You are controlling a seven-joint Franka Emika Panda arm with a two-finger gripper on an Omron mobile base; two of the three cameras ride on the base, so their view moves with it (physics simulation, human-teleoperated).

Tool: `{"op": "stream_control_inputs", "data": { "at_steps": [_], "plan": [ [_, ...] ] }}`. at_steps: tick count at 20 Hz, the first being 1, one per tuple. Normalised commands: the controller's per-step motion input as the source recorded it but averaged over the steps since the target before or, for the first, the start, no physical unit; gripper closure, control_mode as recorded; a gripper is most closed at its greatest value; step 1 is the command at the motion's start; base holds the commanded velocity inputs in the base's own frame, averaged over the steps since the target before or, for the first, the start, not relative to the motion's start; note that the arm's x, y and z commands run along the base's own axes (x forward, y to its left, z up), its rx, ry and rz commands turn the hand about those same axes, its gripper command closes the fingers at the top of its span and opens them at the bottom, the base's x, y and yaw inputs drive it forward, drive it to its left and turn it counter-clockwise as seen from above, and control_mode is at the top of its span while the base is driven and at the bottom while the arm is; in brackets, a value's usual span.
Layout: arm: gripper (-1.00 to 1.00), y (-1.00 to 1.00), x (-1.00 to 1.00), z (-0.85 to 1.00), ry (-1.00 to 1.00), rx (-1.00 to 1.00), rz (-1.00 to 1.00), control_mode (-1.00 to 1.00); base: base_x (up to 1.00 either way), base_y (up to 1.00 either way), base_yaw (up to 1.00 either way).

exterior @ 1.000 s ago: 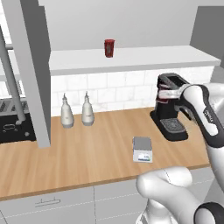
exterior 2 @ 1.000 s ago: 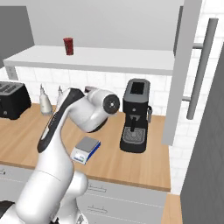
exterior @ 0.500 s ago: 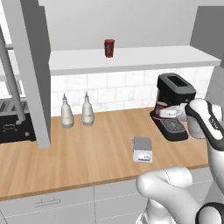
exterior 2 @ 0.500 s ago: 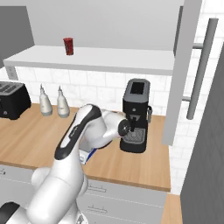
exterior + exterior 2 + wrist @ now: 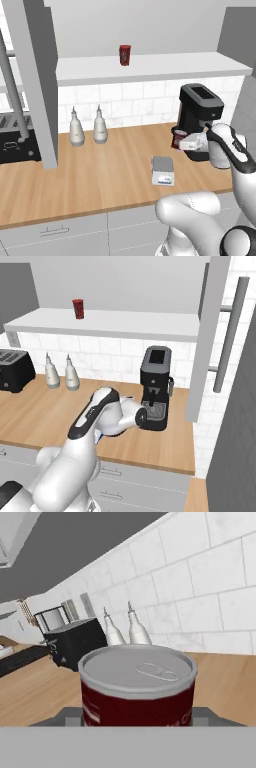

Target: Pick the canned food and place it on the digital scale for weighing, and close the cabinet.

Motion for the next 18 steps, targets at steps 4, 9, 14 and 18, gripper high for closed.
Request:
{"op": "stream_control_inputs", "data": {
  "at_steps": [4,9,14,18],
  "plan": [
    [1.00,0.36,0.00,-0.58,-0.04,-0.15,-0.04,-1.00,0.00,0.00,0.00],
    [1.00,0.07,0.16,-0.48,-0.03,-0.09,0.01,-1.00,0.00,0.00,0.00],
    [1.00,0.02,0.18,-0.46,-0.02,-0.06,0.10,-1.00,0.00,0.00,0.00],
    [1.00,0.02,0.02,-0.34,-0.02,-0.03,0.08,-1.00,0.00,0.00,0.00]
  ]
}}
